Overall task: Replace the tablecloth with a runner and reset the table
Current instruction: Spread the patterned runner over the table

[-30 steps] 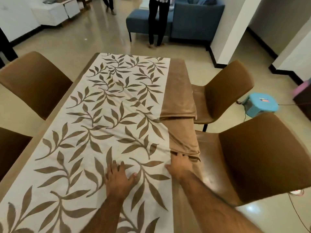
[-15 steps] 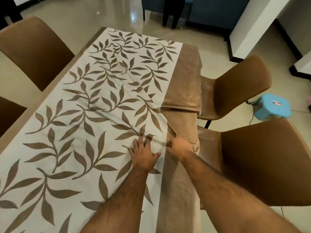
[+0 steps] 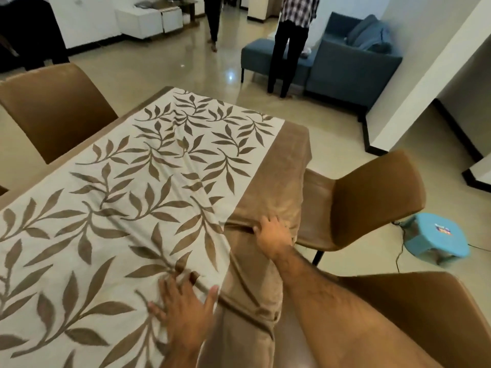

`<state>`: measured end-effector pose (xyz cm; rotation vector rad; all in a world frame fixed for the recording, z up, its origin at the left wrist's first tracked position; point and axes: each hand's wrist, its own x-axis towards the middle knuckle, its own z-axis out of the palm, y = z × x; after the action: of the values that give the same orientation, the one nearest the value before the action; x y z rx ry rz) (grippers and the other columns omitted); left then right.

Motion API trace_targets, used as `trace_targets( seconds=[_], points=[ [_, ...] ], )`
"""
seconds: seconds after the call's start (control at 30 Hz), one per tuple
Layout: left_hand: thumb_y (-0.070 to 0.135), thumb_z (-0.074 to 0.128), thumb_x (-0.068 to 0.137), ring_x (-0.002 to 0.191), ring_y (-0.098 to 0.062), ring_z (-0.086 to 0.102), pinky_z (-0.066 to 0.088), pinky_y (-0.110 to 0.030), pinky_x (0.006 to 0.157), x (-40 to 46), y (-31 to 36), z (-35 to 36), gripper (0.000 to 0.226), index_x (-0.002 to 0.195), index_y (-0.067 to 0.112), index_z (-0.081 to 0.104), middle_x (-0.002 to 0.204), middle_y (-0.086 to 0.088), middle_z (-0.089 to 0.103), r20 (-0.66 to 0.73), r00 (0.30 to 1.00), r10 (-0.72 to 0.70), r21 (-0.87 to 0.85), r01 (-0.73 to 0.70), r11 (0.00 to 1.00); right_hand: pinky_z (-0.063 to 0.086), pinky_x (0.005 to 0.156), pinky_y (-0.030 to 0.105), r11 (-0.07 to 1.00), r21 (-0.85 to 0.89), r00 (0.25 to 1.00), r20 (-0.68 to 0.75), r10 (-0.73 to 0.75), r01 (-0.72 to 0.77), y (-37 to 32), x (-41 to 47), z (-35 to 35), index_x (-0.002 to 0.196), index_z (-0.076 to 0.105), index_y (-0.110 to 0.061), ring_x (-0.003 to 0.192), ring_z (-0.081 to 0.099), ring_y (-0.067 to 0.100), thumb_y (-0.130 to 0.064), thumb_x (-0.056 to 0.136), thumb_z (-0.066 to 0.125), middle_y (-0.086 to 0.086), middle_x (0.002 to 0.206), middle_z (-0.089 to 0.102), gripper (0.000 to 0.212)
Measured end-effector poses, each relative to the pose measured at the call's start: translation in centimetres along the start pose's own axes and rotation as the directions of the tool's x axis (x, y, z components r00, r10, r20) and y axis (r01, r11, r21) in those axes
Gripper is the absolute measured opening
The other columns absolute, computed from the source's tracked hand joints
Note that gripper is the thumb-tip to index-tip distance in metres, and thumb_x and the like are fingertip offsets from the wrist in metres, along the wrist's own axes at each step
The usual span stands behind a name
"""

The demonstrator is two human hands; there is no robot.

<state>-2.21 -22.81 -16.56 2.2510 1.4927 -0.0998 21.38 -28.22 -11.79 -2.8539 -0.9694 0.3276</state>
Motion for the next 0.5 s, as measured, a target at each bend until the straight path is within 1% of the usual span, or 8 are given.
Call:
trace_targets(
  seconds=[0.07,0.13,0.2,0.27,0.33,0.4,0.43,0.5],
  points=[
    [0.080,0.033,0.080,0.150,-0.025,-0.008,0.000,-0.063,0.117,0.4,0.4,1.3,0.085,0.149,0.031,0.028,0.161,-0.006,0.007,-0.067,0.997,-0.035,-0.019,0.034,0.999,0.031,0.110,0.050,0.999,0.015,0.998,0.045,-0.037,0.036,1.7,2.8,0.5,0.128,0.052,-0.019,0.141,0.028,0.033,-0.038,0.101,0.038,0.013,0.149,0.037,0.037],
    [0.085,0.033,0.073,0.150,-0.024,-0.003,0.001,-0.063,0.117,0.7,0.4,2.0,0.088,0.143,0.031,0.035,0.159,-0.006,0.014,-0.114,0.992,-0.051,-0.032,0.048,0.998,0.022,0.115,0.052,0.997,0.038,0.990,0.119,-0.070,0.066,3.3,4.9,0.9,0.136,0.046,-0.022,0.148,0.015,0.031,-0.040,0.102,0.034,0.009,0.157,0.027,0.040],
    [0.090,0.030,0.065,0.150,-0.024,-0.002,-0.003,-0.062,0.117,0.6,0.4,2.7,0.097,0.142,0.032,0.035,0.158,-0.007,0.016,-0.119,0.992,-0.033,-0.008,0.032,0.999,0.017,0.117,0.053,0.997,0.003,0.984,0.163,-0.077,0.077,5.2,6.4,1.2,0.143,0.037,-0.029,0.150,0.010,0.028,-0.045,0.100,0.032,0.003,0.161,0.019,0.046],
    [0.097,0.025,0.060,0.150,-0.024,-0.003,-0.010,-0.057,0.116,-0.2,0.1,3.2,0.106,0.145,0.033,0.031,0.158,-0.009,0.016,-0.114,0.993,-0.023,0.046,0.029,0.999,0.015,0.118,0.052,0.998,-0.010,0.983,0.173,-0.061,0.064,7.1,7.6,1.3,0.147,0.030,-0.031,0.150,0.008,0.028,-0.046,0.099,0.033,0.001,0.163,0.015,0.050],
    [0.101,0.018,0.054,0.149,-0.028,0.005,-0.018,-0.051,0.115,-1.0,-0.4,3.3,0.116,0.143,0.029,0.037,0.156,-0.011,0.025,-0.117,0.993,-0.024,0.059,0.031,0.998,0.011,0.119,0.054,1.000,-0.005,0.984,0.175,-0.018,0.019,8.7,8.6,0.9,0.149,0.028,-0.029,0.150,0.007,0.031,-0.041,0.098,0.035,0.003,0.163,0.013,0.052],
    [0.103,0.016,0.051,0.146,-0.032,0.018,-0.021,-0.046,0.114,-1.6,-0.8,3.4,0.121,0.138,0.025,0.047,0.150,-0.014,0.035,-0.130,0.991,-0.024,0.062,0.032,0.998,0.012,0.118,0.056,0.998,-0.026,0.985,0.161,0.057,-0.053,9.9,9.6,0.1,0.148,0.031,-0.025,0.148,0.011,0.034,-0.032,0.095,0.036,0.006,0.162,0.017,0.054],
    [0.103,0.017,0.050,0.146,-0.031,0.019,-0.023,-0.044,0.113,-1.7,-0.9,3.3,0.122,0.138,0.025,0.047,0.150,-0.014,0.036,-0.146,0.989,-0.014,0.063,0.024,0.998,0.014,0.117,0.056,0.996,-0.030,0.988,0.133,0.082,-0.079,9.9,9.9,-0.4,0.145,0.035,-0.023,0.147,0.014,0.035,-0.027,0.092,0.037,0.008,0.160,0.021,0.053],
    [0.102,0.022,0.046,0.149,-0.028,0.010,-0.028,-0.043,0.111,-1.6,-1.0,3.3,0.122,0.143,0.030,0.040,0.155,-0.010,0.027,-0.161,0.987,-0.018,0.073,0.030,0.997,0.014,0.119,0.052,0.999,-0.009,0.997,0.060,0.041,-0.040,8.7,9.3,-1.0,0.140,0.042,-0.017,0.148,0.013,0.034,-0.020,0.090,0.039,0.011,0.158,0.025,0.050]
  ],
)
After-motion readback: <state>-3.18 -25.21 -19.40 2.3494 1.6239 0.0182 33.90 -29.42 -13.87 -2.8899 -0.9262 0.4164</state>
